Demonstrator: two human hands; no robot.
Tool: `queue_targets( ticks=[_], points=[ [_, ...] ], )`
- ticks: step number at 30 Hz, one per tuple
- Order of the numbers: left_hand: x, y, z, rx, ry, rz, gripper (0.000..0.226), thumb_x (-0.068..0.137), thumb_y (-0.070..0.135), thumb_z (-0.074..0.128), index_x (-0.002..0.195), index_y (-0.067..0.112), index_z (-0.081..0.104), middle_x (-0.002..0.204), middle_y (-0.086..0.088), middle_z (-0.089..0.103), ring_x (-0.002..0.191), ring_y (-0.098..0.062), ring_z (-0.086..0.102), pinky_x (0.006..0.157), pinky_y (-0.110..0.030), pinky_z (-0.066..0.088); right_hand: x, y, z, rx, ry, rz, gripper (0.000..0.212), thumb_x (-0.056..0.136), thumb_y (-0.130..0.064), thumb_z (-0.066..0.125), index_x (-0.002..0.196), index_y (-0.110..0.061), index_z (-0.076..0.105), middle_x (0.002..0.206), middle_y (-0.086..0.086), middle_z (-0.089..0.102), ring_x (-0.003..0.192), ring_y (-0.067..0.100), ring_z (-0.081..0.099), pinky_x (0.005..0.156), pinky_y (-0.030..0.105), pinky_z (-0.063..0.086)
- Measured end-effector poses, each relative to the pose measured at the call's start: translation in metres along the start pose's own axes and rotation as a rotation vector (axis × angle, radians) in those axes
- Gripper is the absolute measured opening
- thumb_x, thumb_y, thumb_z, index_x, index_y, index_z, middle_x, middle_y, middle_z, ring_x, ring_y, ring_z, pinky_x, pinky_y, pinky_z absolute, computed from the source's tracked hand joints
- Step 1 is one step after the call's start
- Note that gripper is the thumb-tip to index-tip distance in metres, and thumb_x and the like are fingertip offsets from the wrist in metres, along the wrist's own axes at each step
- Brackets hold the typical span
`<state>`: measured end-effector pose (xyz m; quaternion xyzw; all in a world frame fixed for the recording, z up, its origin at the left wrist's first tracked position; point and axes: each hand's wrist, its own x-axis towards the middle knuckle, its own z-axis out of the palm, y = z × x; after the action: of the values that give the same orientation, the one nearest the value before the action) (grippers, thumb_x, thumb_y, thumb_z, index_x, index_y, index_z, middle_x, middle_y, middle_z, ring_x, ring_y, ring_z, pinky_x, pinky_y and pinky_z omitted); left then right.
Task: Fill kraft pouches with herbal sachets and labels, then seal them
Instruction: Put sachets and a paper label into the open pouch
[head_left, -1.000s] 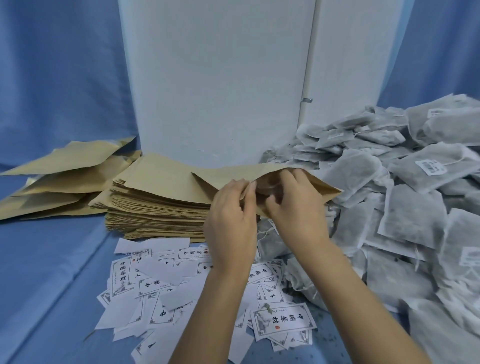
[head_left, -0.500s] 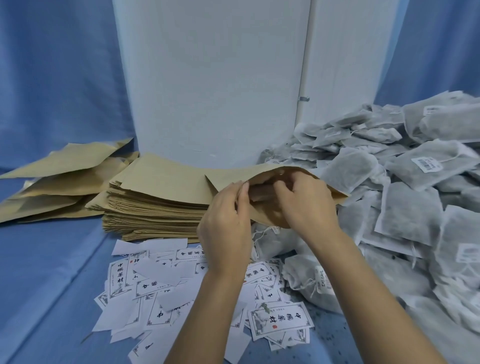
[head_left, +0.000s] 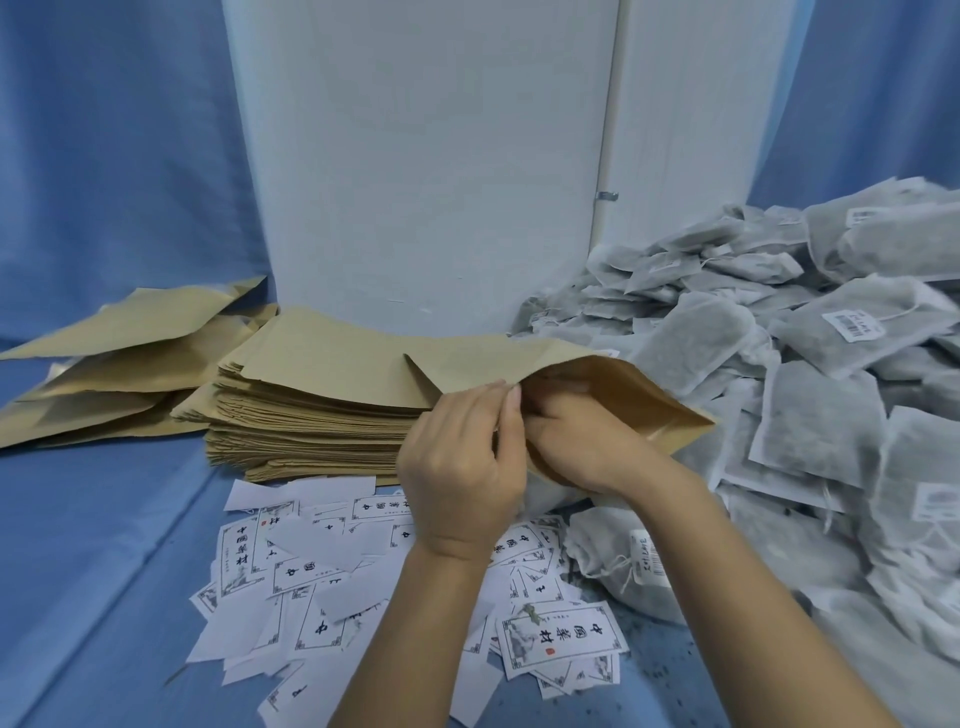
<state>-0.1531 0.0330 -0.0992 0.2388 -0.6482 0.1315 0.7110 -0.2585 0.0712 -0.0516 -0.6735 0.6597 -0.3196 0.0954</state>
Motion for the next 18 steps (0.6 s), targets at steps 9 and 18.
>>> queue_targets(
  ticks=[9, 18],
  points=[
    [0.009, -0.011, -0.005, 0.164, 0.06, -0.33, 0.035, 0.098, 0.025, 0.048, 0.091, 0.002, 0.074, 0.08, -0.007, 0.074, 0.064, -0.022, 0.069, 0.054, -0.027, 0.05, -0.009, -0.018, -0.017, 0.645, -0.107, -0.069, 0.024, 0.074, -0.003, 0.045, 0.07, -0.005, 0.068, 0.067, 0.012, 0.067, 0.046, 0.015, 0.055, 0.041, 0.02, 0.04],
    [0.019, -0.012, -0.014, 0.026, -0.005, -0.587, 0.038, 0.097, 0.03, 0.046, 0.111, 0.004, 0.069, 0.109, -0.009, 0.071, 0.102, -0.023, 0.067, 0.08, -0.025, 0.047, 0.007, 0.037, 0.005, -0.337, -0.08, 0.032, 0.038, 0.087, -0.003, 0.046, 0.116, -0.016, 0.066, 0.12, -0.002, 0.062, 0.115, 0.017, 0.053, 0.093, 0.03, 0.044]
  ],
)
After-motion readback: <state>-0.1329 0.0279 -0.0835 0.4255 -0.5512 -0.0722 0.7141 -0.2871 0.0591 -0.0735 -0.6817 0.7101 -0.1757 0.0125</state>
